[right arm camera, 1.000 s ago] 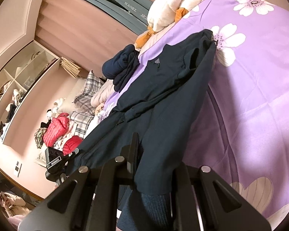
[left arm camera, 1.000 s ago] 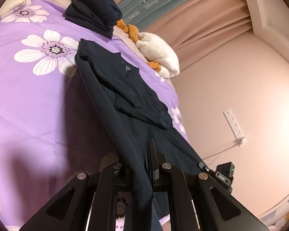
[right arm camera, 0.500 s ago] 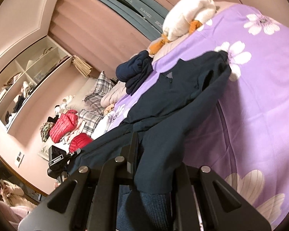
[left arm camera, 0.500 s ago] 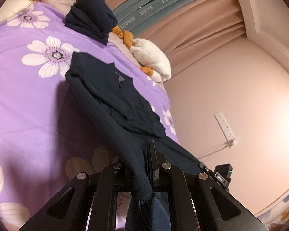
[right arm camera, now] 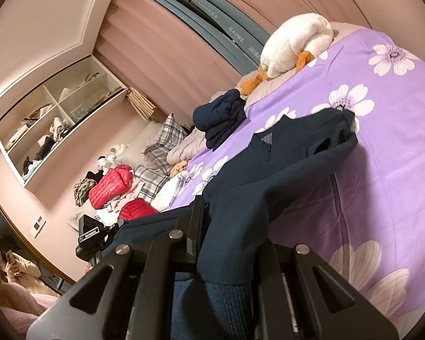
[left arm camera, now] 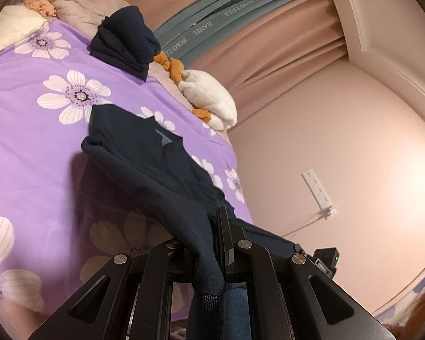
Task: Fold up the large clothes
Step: 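Lift the held hem with both tools and carry it toward the collar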
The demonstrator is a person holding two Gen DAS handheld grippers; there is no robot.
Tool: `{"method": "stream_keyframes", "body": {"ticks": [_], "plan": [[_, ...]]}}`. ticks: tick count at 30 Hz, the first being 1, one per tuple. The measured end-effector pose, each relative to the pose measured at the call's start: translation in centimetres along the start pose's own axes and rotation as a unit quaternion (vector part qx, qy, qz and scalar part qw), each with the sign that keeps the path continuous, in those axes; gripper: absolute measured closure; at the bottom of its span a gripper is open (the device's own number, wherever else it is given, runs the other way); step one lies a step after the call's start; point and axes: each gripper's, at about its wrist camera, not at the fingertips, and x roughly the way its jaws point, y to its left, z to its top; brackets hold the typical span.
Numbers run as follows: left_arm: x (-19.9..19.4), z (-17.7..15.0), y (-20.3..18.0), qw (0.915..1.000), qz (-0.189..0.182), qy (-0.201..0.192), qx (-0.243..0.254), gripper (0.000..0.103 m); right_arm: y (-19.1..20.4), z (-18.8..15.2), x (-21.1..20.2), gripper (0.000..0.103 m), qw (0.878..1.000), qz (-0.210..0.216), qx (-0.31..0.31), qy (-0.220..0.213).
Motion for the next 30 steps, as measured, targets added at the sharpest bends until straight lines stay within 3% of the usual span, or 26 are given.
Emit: {"method": "stream_keyframes", "body": {"ticks": [8, 15, 30], "plan": [[-1.8, 0.1, -0.9, 0.9999, -0.004, -0.013, 0.000, 0.097, 1.3, 0.3, -1.7, 0.091, 1.000, 0.019, -0.017, -0.014], [-0.1, 1.6, 0.9, 0.9996, 0.004, 0.000, -0.030, 0.097, -0.3, 1.5, -0.2, 0.091, 1.000, 0.016, 0.011, -0.009], [5.7, 9.4, 2.9, 0.9973, 0.048, 0.023, -0.051, 0.097, -3.8, 7.7, 5.6, 0.088, 0.998, 0.011, 0.057, -0.004]]}}
